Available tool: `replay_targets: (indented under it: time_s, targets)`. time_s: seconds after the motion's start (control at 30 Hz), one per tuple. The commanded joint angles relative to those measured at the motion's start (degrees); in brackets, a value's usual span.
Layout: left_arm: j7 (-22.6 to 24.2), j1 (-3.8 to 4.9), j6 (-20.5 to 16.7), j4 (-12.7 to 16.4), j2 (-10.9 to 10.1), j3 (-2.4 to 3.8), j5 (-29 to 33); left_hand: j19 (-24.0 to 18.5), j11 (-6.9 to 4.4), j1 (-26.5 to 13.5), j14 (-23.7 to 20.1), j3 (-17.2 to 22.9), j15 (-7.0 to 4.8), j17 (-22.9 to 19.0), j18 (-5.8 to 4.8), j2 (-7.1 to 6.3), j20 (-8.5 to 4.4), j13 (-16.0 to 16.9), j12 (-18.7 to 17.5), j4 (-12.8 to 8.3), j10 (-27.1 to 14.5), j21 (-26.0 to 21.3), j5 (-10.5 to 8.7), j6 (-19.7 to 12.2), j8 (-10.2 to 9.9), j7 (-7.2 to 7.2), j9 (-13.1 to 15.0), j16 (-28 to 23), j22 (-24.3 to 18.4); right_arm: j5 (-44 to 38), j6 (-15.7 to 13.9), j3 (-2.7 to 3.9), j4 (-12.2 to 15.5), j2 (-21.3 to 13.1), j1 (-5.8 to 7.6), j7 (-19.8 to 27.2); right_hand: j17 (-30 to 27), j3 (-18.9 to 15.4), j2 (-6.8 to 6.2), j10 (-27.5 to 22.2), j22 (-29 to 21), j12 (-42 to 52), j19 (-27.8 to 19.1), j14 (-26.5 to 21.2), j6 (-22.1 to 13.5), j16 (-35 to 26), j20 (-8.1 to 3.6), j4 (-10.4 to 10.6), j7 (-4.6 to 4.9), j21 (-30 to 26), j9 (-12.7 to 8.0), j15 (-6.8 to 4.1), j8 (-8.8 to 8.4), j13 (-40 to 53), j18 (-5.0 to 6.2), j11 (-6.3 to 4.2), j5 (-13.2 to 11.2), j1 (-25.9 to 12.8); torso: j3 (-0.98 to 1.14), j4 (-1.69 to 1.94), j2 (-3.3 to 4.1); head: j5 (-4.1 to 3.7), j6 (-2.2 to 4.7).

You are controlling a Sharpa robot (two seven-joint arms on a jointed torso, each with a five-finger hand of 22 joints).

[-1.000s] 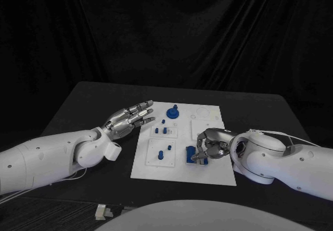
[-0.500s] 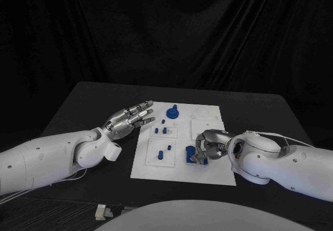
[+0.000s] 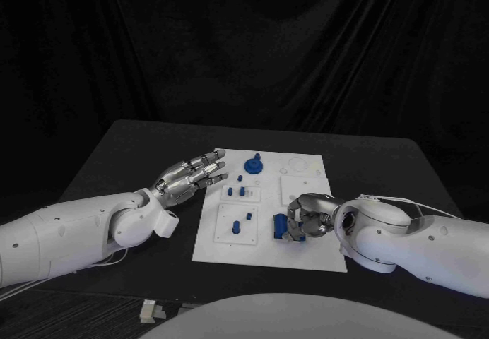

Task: Assemble the parts on the task board

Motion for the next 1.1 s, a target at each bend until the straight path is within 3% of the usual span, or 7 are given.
replay_targets:
  time_s: [0.03,0.33,0.6,0.77,0.83,0.97,1.1]
  targets:
    - [0.47,-0.25,0.86,0.06,0.07,0.05,0.27,0.23,0.25,0.52,0.09,-0.03,0.38,0.09,0.91,-0.11,0.29,0.06,0.17,-0.39,0.02,0.1,0.32,0.03,0.23,0.21,0.06,0.27,0.02,-0.66,1.55,0.03,-0.04,0.03,-0.25,-0.77,-0.11,-0.26,-0.13,3.69,10.08,-0.2,0.66,1.38,0.45,-0.31,-0.37,-0.2,-0.09,-0.33,-0.03,-0.34,-0.29,8.29,-0.22,-0.2,-1.44,0.47,-0.01,0.01,0.01,0.02,0.01]
    - [0.57,-0.57,0.9,-0.08,0.01,0.05,0.27,0.24,0.27,0.67,0.09,0.13,0.37,0.09,0.91,-0.06,0.29,0.06,0.17,-0.65,0.03,0.1,0.47,0.1,0.25,0.26,0.07,0.27,0.02,-0.66,2.17,0.03,0.02,-0.09,-0.37,-0.78,-0.29,-2.46,-0.94,3.65,10.05,-0.24,0.63,1.37,0.66,-0.45,-0.24,0.81,0.12,-0.49,0.71,-0.18,0.11,8.18,-0.2,-0.02,-11.89,-0.98,-0.01,0.0,0.0,0.07,0.01]
    - [1.15,-0.7,0.75,0.02,-0.27,0.05,0.27,0.31,0.36,0.9,0.11,0.32,0.35,0.1,0.93,-0.12,0.28,0.1,0.38,-1.1,0.1,0.14,0.72,0.22,0.27,0.26,0.09,0.31,0.15,1.5,-1.35,0.05,2.32,-3.14,0.98,-0.16,0.12,-5.49,-3.61,3.67,10.09,-0.24,0.68,1.46,-0.41,-0.28,-0.3,5.2,0.31,-0.34,-0.94,-0.21,-2.49,8.17,-0.24,0.04,-12.53,-6.42,-0.02,-0.01,0.01,0.28,0.01]
    - [2.1,-0.72,0.33,0.12,-0.38,0.05,0.27,0.45,0.45,1.07,0.24,0.59,0.45,0.16,0.96,-0.22,0.26,0.17,0.84,-1.77,0.34,0.22,1.3,0.83,0.41,0.54,0.17,0.5,0.38,7.04,-2.2,0.05,3.25,-5.28,3.68,-0.48,0.27,-5.54,-2.1,3.7,10.11,-0.2,0.73,1.51,0.47,-0.16,0.08,8.94,0.88,-0.26,-4.94,0.22,-6.5,8.2,-0.27,0.65,-12.15,-9.17,-0.01,0.01,0.01,0.27,0.01]
    - [2.74,-0.73,-0.06,0.28,-0.44,0.05,0.27,0.59,0.59,1.14,0.37,0.75,0.33,0.2,0.99,-0.37,0.2,0.23,1.3,-2.33,0.63,0.3,1.97,1.22,0.48,0.77,0.2,0.67,0.58,9.99,-1.87,0.05,3.43,-6.17,4.99,-0.97,0.27,-5.04,0.12,3.65,10.1,-0.26,0.72,1.51,0.75,-0.15,0.27,8.98,1.25,-0.28,-6.93,0.47,-8.33,8.09,-0.25,0.89,-9.15,-9.05,0.0,0.0,0.0,0.24,0.01]
    - [3.6,-0.74,-0.51,0.63,-0.52,0.05,0.27,0.66,0.65,1.19,0.44,0.81,0.24,0.23,1.0,-0.64,0.15,0.25,1.5,-2.8,0.77,0.33,2.54,1.34,0.48,0.77,0.2,0.76,0.65,14.06,-0.77,0.05,3.31,-7.28,6.54,-2.45,0.32,-3.29,2.8,3.53,10.09,-0.43,0.7,1.5,2.17,-0.1,0.52,7.93,1.74,-0.27,-11.41,0.76,-12.29,7.8,-0.24,1.25,5.47,-4.85,0.0,0.0,-0.04,0.22,0.01]
    - [3.94,-0.74,-0.71,0.78,-0.5,0.05,0.27,0.72,0.79,1.17,0.63,0.89,0.22,0.31,1.0,-0.72,0.13,0.32,1.95,-3.14,0.99,0.35,2.93,1.43,0.48,0.76,0.2,1.03,0.71,18.47,1.47,0.04,2.24,-7.42,7.28,-4.98,-0.16,-1.84,3.59,3.23,10.01,-0.92,0.61,1.4,2.47,-0.31,0.67,6.54,1.79,-0.56,-13.66,0.82,-14.41,7.03,-0.17,1.3,7.99,-1.55,-0.01,0.01,-0.06,0.15,0.01]
